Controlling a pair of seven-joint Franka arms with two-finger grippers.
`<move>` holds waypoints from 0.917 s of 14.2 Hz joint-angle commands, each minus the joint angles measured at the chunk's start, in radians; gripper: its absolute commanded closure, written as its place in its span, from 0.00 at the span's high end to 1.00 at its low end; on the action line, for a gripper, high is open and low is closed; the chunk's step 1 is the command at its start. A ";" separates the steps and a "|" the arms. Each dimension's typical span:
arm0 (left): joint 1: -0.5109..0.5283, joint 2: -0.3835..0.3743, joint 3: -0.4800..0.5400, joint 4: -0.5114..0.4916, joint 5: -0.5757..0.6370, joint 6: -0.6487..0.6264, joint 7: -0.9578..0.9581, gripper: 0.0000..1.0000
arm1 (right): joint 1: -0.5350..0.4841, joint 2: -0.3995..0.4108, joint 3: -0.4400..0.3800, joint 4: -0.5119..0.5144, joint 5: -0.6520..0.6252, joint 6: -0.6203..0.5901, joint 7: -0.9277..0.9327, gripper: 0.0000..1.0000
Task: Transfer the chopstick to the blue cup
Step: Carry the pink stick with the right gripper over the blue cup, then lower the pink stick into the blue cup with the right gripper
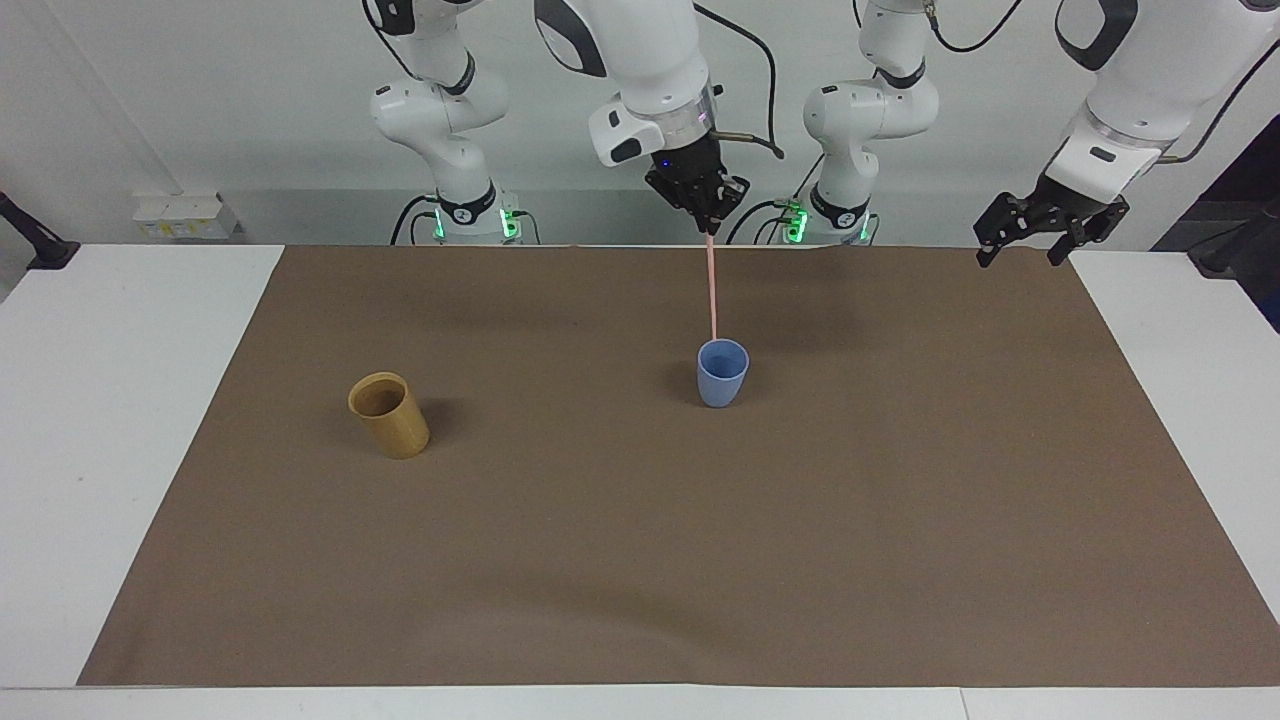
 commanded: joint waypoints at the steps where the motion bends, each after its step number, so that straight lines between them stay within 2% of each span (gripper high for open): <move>1: -0.009 0.001 0.007 0.018 0.012 -0.018 -0.003 1.00 | 0.006 0.046 0.004 0.023 -0.027 0.018 0.021 0.00; 8: -0.009 0.001 0.007 0.018 0.012 -0.018 -0.003 1.00 | 0.007 0.072 0.008 -0.016 -0.034 0.066 0.021 0.00; 13: -0.009 0.001 0.007 0.018 0.012 -0.018 -0.001 1.00 | 0.021 0.075 0.008 -0.103 -0.038 0.136 0.023 0.00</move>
